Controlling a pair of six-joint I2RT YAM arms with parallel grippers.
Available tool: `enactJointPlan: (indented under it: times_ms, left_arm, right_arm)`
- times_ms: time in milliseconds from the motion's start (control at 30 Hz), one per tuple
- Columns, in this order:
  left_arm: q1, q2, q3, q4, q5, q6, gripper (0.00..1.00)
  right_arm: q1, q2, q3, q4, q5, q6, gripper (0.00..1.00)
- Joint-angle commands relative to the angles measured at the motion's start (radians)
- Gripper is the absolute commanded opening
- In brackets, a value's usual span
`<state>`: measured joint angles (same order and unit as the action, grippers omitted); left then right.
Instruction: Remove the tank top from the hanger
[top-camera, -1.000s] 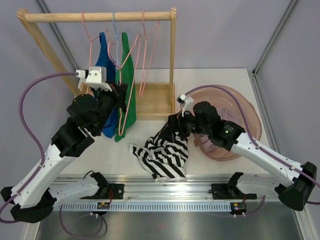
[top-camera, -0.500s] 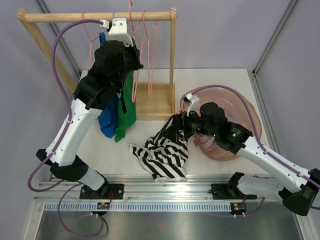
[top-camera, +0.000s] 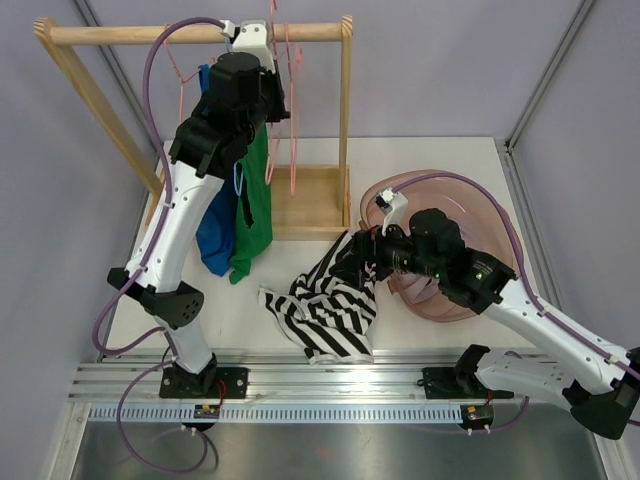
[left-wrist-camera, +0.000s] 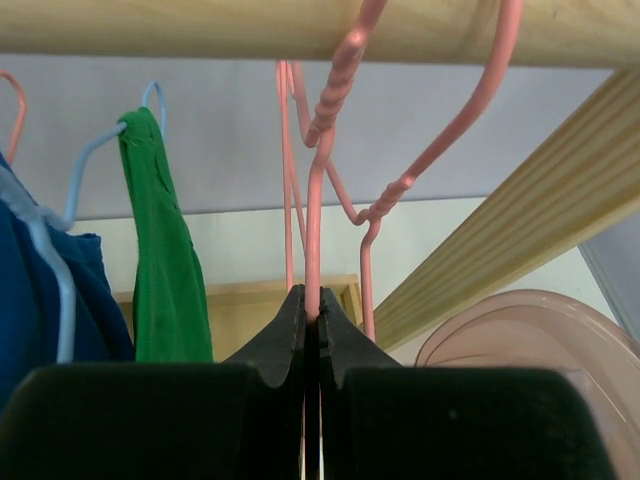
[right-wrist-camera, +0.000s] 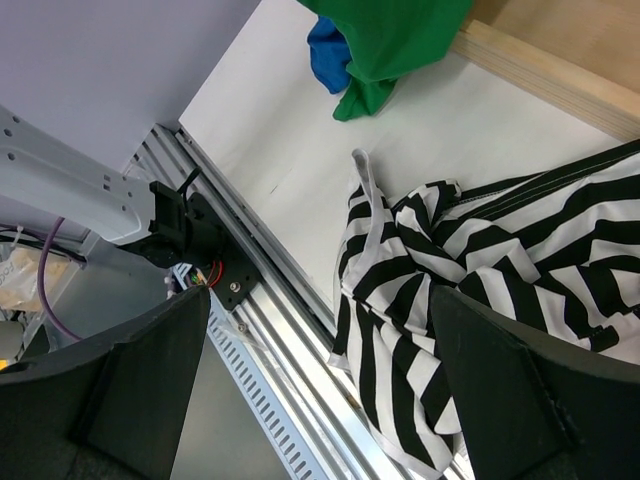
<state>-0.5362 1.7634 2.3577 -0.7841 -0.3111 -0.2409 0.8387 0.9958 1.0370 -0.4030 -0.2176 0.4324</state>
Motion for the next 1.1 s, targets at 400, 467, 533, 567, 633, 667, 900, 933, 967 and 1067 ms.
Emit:
enactJointPlan:
  times_ms: [400,467,533,567,633,667,900,933,967,1067]
  left_arm:
    - [-0.005,-0.140,-0.037,-0.061,0.061,-0.051,0.62]
    - [-0.007,-0.182,-0.075,-0.061,0.060,-0.060,0.72]
    - [-0.011,-0.255,-0.109,-0.055,0.056,-0.066,0.84]
    - [-0.013,-0.284,-0.130,-0.047,0.056,-0.067,0.99]
    - [-0.016,-0.333,-0.181,-0.043,0.063,-0.067,0.99]
    - [-0.016,-0.379,-0.195,-0.044,0.063,-0.066,0.99]
    - [-0.016,-0.562,-0.307,-0.080,0.034,-0.072,0.99]
    - [-0.016,-0.587,-0.360,-0.078,0.021,-0.074,0.99]
    - [-0.016,-0.638,-0.385,-0.078,0.000,-0.075,0.99]
    - [-0.016,-0.702,-0.472,-0.086,-0.028,-0.077,0.99]
  right_arm:
    - [0.008,0.153,0.004,0.032,0.092,-0.079,0.99]
    - [0.008,0.222,0.008,0.032,0.133,-0.083,0.99]
    - [0.017,0.268,0.011,0.035,0.168,-0.093,0.99]
    - [0.019,0.312,0.012,0.035,0.205,-0.098,0.99]
    - [0.031,0.354,0.021,0.029,0.242,-0.096,1.00]
    - [0.033,0.394,0.024,0.026,0.263,-0.098,1.00]
    - [0.079,0.570,0.080,-0.071,0.305,-0.069,0.99]
    - [0.095,0.586,0.080,-0.076,0.302,-0.064,0.99]
    - [0.103,0.612,0.077,-0.080,0.282,-0.054,1.00]
    - [0.126,0.649,0.038,-0.056,0.230,-0.029,1.00]
